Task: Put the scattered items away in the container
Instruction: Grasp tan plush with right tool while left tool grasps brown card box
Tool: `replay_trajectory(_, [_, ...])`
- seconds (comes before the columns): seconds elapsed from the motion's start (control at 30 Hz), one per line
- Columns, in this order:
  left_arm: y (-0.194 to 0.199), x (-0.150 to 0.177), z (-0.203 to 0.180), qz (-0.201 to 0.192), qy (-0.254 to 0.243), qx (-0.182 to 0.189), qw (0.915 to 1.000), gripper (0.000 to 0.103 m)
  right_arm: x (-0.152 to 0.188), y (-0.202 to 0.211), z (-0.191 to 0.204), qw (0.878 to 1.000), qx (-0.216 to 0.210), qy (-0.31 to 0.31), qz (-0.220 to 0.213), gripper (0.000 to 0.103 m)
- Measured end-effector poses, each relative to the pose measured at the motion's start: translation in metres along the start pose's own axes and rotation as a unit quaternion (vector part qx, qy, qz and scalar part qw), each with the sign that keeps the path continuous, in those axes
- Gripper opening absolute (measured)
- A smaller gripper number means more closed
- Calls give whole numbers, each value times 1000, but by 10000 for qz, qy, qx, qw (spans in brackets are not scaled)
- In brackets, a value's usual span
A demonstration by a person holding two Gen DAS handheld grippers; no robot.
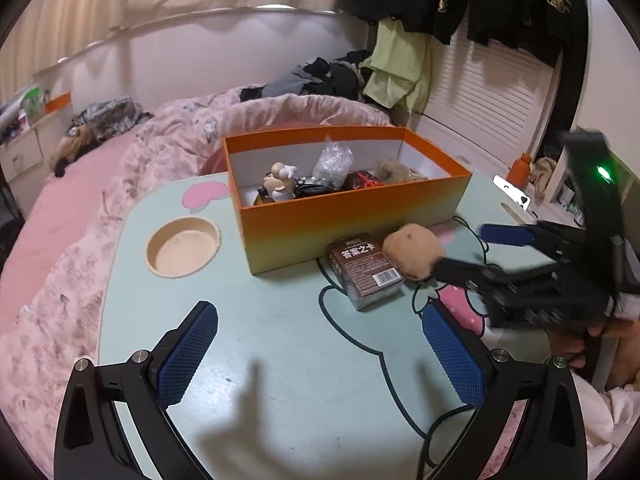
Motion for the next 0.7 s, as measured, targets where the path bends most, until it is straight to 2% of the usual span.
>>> replay_trajectory(0.03, [0, 0, 0, -28, -17, -42, 10000, 102, -4, -7, 2, 9999, -97, -62, 67, 73])
replay_trajectory(0.07, [0, 0, 0, -43, -28, -56, 10000, 102, -7, -13, 2, 9997, -169, -116, 125, 68])
replay_trajectory(0.2, [2, 1, -5, -70, -37, 29, 10000, 102, -11, -30, 6, 9987, -375, -244, 248, 67])
replay_trajectory(0.23, [3, 1, -6, -73, -42, 51, 10000, 102, -11, -33, 8, 9984, -454, -238, 254, 58])
replay_trajectory(0.27, [3, 1, -7, -73, -50, 63, 9999, 102, -10, -33, 10, 9982, -514, -216, 236, 44])
replay_trajectory(0.3, [2, 1, -8, -73, -57, 71, 9999, 102, -9, -32, 11, 9982, -530, -194, 221, 40])
replay_trajectory(0.5, [-14, 9, -12, 228, 63, 136, 9996, 102, 4, -8, 3, 9985, -441, -333, -16, 39])
replay_trajectory(0.7, [-37, 7, -34, 382, 27, 168, 9991, 102, 23, 28, -34, 9956, 171, -831, -396, 39])
Point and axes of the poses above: each gripper's, at about its wrist camera, not at the fingertips, and y roughly against the way its jaws point, z to its left, x to its underside, the point moved 9 cm from there along -y, roughly the way its jaws point, and after that the axes turned 12 degrees about y, right-handed, at the moved point
